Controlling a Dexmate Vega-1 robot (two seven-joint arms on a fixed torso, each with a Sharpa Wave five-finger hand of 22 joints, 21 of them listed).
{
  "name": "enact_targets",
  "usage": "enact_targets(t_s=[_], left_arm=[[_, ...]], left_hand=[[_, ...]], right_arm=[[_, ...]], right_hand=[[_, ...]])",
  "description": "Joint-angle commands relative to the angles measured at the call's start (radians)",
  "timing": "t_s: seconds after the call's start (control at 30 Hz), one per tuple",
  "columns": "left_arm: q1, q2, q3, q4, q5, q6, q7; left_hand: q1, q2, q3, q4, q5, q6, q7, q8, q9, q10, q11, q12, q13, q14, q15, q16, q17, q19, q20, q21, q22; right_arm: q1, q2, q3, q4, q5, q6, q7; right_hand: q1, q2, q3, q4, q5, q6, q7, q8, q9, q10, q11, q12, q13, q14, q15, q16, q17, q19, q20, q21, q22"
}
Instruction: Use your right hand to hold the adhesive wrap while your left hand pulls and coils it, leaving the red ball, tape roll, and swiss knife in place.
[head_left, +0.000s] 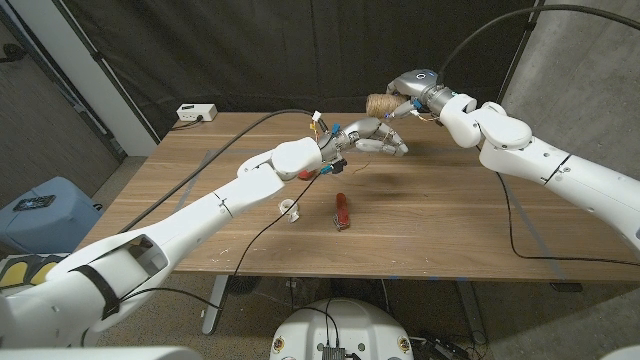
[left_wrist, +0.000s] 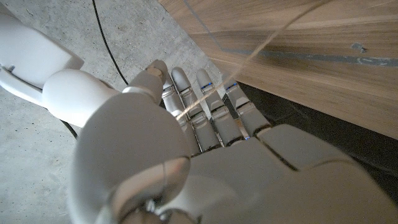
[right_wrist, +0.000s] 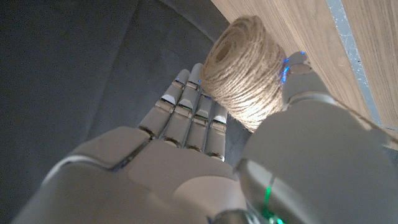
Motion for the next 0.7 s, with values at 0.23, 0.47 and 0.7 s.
enact_targets(t_s=[0.23, 0.47, 0.7], left_arm=[[0.011, 0.019, -0.027, -0.04, -0.035, -0.017, -0.019], [0.007, 0.014, -0.038, -0.035, -0.06, -0.019, -0.036], [-0.004, 0.0, -0.047, -0.027, -0.072, -0.02, -0.046]], left_hand=[[0.001, 0.011, -0.009, 0.0, 0.005, 0.009, 0.005, -0.004, 0.001, 0.008, 0.004, -0.007, 0.005, 0.006, 0.004, -0.002, 0.006, -0.003, -0.001, 0.008, 0.001], [0.002, 0.011, -0.01, -0.001, 0.006, 0.009, 0.006, -0.004, 0.002, 0.01, 0.004, -0.009, 0.008, 0.008, 0.003, -0.001, 0.007, -0.003, -0.001, 0.009, 0.001], [0.003, 0.012, -0.011, -0.001, 0.007, 0.01, 0.006, -0.004, 0.002, 0.01, 0.004, -0.01, 0.01, 0.01, 0.001, -0.001, 0.008, -0.001, -0.002, 0.01, 0.001]], right_arm=[[0.001, 0.001, -0.009, 0.043, 0.005, -0.029, 0.022], [-0.006, -0.003, -0.013, 0.056, 0.013, -0.021, 0.014], [-0.012, -0.008, -0.018, 0.059, 0.015, -0.011, 0.011]], right_hand=[[0.091, 0.107, -0.004, 0.001, 0.004, 0.117, -0.107, -0.003, 0.005, 0.119, -0.114, -0.001, 0.003, 0.011, -0.158, -0.006, 0.005, 0.009, -0.03, 0.0, 0.005], [0.094, 0.108, -0.004, 0.0, 0.005, 0.118, -0.109, -0.004, 0.005, 0.119, -0.117, -0.003, 0.002, 0.012, -0.16, -0.007, 0.006, 0.01, -0.032, 0.0, 0.005], [0.096, 0.11, -0.004, 0.0, 0.005, 0.118, -0.111, -0.005, 0.005, 0.123, -0.117, -0.002, 0.002, 0.014, -0.16, -0.007, 0.008, 0.011, -0.033, 0.0, 0.005]])
